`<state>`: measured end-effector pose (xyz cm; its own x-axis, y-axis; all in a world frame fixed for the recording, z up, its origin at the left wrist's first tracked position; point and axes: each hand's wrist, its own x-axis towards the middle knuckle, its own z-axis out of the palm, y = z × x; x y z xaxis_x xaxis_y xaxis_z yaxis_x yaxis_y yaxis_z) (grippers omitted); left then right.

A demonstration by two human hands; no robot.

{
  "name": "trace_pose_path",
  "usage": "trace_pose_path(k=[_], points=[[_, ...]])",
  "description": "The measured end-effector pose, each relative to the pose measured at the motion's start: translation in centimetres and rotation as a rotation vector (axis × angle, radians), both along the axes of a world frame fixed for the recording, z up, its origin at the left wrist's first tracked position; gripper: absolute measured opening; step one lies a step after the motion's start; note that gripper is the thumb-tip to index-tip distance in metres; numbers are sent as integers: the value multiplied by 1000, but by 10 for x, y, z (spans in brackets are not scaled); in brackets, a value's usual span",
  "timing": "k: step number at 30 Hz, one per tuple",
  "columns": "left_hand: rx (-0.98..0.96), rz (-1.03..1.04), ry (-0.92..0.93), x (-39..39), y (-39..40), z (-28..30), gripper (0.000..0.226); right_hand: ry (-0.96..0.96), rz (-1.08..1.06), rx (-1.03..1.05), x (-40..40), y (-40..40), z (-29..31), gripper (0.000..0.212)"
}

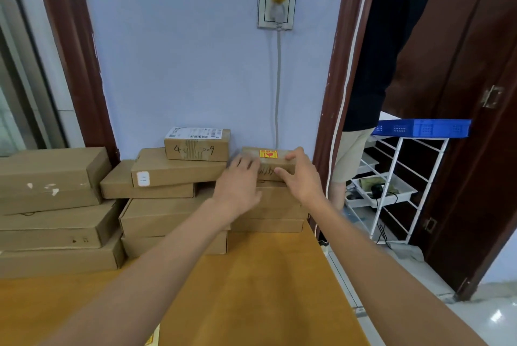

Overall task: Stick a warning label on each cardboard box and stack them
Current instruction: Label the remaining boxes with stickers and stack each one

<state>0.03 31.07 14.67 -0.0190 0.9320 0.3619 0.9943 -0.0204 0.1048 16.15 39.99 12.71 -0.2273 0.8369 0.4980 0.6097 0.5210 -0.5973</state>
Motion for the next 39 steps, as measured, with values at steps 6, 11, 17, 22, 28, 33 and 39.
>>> trace_pose_path(k=[6,11,17,22,28,33,39], points=[[-42,74,108,4,21,6,70,-29,16,-30,-5,27,0,32],[-18,88,67,6,12,6,73,-81,6,-60,-5,12,6,48],[248,-51,246,-6,-40,6,63,-68,-125,101,-6,-29,28,53],[372,119,-89,-47,-79,23,63,6,61,97,-48,-67,49,26],[185,262,-811,-90,-84,59,61,-24,114,3,-121,-91,61,50],[80,286,-875,-112,-80,63,56,4,-99,-41,-153,-95,61,61],[110,196,-1048,-119,-82,64,69,89,-120,-122,-159,-91,66,70]])
